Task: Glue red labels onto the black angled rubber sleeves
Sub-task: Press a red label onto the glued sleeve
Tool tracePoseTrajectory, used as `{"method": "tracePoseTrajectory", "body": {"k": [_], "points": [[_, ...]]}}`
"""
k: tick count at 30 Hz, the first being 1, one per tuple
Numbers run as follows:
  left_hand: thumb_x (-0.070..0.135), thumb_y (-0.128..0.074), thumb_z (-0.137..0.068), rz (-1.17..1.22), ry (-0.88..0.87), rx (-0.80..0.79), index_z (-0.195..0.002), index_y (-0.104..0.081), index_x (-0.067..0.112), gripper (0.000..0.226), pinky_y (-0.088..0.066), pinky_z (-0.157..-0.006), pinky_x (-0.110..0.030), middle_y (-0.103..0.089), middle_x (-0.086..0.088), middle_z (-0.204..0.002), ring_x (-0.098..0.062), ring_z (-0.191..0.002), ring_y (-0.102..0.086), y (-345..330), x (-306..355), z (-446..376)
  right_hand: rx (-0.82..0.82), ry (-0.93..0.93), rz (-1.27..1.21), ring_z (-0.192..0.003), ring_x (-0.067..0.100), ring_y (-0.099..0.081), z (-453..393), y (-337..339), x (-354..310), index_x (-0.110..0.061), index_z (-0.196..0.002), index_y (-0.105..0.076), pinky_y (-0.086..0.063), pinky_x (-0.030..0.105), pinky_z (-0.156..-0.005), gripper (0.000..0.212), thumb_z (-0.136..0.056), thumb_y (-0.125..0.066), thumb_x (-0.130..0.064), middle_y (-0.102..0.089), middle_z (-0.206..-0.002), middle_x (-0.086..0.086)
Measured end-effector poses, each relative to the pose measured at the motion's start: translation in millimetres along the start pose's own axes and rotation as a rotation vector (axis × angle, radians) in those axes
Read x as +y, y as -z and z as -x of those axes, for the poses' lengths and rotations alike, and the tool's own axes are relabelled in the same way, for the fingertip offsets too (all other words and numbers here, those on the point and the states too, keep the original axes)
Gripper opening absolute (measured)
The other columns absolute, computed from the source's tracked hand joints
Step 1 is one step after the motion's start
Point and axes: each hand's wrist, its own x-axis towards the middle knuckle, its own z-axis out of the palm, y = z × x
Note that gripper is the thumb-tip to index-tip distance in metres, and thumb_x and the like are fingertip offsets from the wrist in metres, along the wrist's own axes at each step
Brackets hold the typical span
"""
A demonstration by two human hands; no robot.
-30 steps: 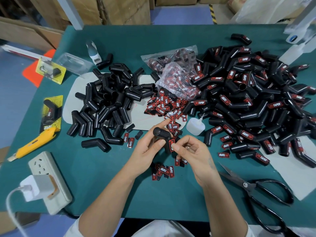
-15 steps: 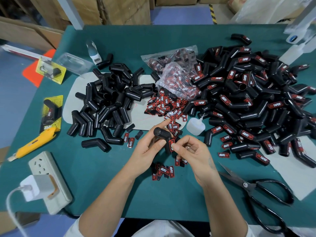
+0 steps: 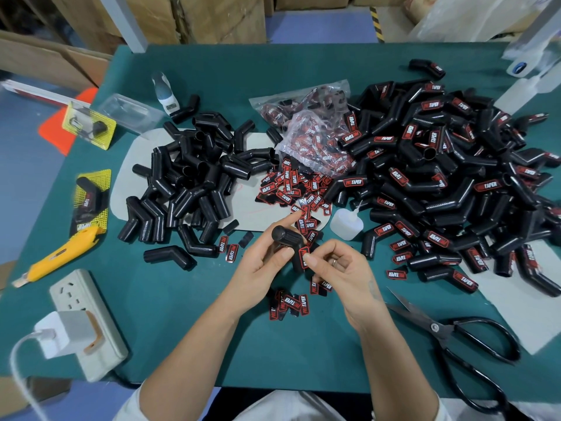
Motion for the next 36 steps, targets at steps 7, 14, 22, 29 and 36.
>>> {"method": "tracePoseTrajectory", "body": {"k": [7, 14, 22, 29, 36], "points": [[0.023, -0.054, -0.106, -0.010, 0.002, 0.008, -0.152, -0.049, 0.044, 0.051, -0.041, -0.108, -0.022, -0.063, 0.019, -0.128, -0.006, -0.120, -0.058, 0.6, -1.9, 0.4, 0.004, 0.004, 0.011, -0.071, 0.015, -0.058, 0.3, 0.2, -0.4, -0.028, -0.075, -0.071, -0.054, 0.027, -0.069, 0.021, -0.077, -0.083, -0.045, -0.068, -0.082, 0.007], [0.014, -0.052, -0.107, -0.014, -0.008, 0.002, -0.151, -0.050, 0.047, 0.055, -0.041, -0.109, -0.022, -0.062, 0.021, -0.131, -0.004, -0.122, -0.056, 0.9, -3.3, 0.1, 0.007, 0.010, -0.004, -0.070, 0.013, -0.058, 0.4, -0.2, 0.0, -0.028, -0.075, -0.071, -0.053, 0.024, -0.069, 0.020, -0.077, -0.082, -0.045, -0.069, -0.081, 0.005], [0.016, -0.053, -0.108, 0.006, -0.008, -0.009, -0.153, -0.049, 0.042, 0.052, -0.041, -0.107, -0.022, -0.063, 0.018, -0.124, -0.007, -0.116, -0.058, 0.0, -4.6, -0.2, 0.017, 0.015, 0.018, -0.068, 0.014, -0.059, -1.0, 1.6, 3.2, -0.028, -0.075, -0.070, -0.052, 0.023, -0.065, 0.015, -0.085, -0.081, -0.032, -0.068, -0.078, 0.001], [0.026, -0.054, -0.106, 0.025, -0.014, -0.002, -0.153, -0.049, 0.041, 0.050, -0.042, -0.107, -0.025, -0.063, 0.018, -0.124, -0.008, -0.116, -0.057, -0.4, -4.7, -0.6, 0.022, 0.019, 0.028, -0.067, 0.015, -0.058, -1.2, 1.7, 4.8, -0.028, -0.076, -0.069, -0.052, 0.023, -0.063, 0.021, -0.079, -0.083, -0.043, -0.065, -0.075, -0.001], [0.027, -0.054, -0.106, 0.044, -0.028, 0.001, -0.151, -0.050, 0.045, 0.049, -0.041, -0.109, -0.026, -0.062, 0.018, -0.129, -0.008, -0.120, -0.057, -0.3, -2.6, -0.6, 0.032, 0.038, 0.032, -0.067, 0.015, -0.060, -1.4, 2.7, 5.0, -0.030, -0.077, -0.068, -0.053, 0.025, -0.066, 0.021, -0.079, -0.083, -0.045, -0.064, -0.075, -0.001]]}}
